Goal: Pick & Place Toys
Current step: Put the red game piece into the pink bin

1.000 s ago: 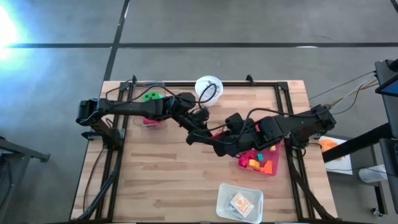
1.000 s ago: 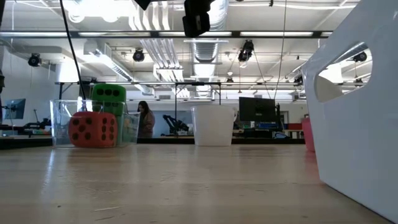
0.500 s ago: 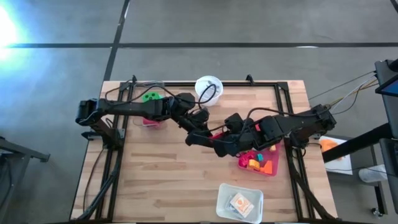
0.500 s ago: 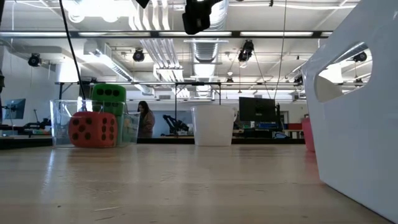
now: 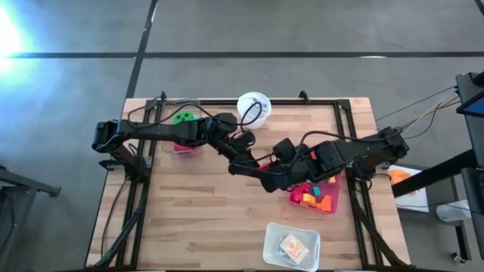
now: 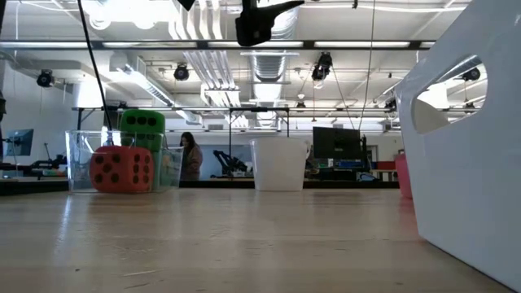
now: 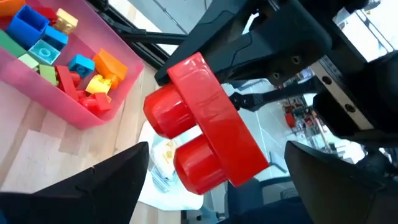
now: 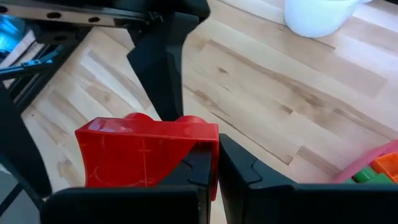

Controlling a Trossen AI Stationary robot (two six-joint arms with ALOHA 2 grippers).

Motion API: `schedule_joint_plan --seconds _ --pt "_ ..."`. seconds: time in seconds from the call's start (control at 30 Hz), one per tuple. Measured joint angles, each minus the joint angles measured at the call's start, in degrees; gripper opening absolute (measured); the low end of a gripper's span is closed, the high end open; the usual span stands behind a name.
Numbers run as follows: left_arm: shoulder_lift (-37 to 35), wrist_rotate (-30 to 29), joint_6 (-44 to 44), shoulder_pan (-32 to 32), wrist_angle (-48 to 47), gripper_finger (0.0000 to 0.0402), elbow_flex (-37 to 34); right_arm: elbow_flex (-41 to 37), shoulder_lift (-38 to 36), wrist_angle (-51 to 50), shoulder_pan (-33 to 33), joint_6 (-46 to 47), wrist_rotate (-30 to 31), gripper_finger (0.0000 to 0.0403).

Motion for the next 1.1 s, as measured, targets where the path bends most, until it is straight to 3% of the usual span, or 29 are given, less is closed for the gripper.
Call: schedule_joint_plan --seconds 0.43,0.77,0.93,1.1 --pt "-0.46 -5.70 -4.19 0.06 -1.70 0.0375 0.01 -0.02 -2.38 -3.47 0.23 0.44 -0.30 0.0008" --pt "-6.30 -10.12 2.36 0.13 -6.01 0.0375 0.01 -0.26 -6.91 -18.77 2.66 9.68 -1.78 0.0008" --pt "-10.03 -13.44 6.78 0.13 -11.16 0.0375 0.01 -4.08 -10.80 -18.28 3.12 12.91 -3.17 0.0008" --pt "-14.03 -16.38 9.62 0.13 -15.92 0.0375 -0.01 -12.76 -15.46 -18.20 3.11 19.19 -6.39 0.0008"
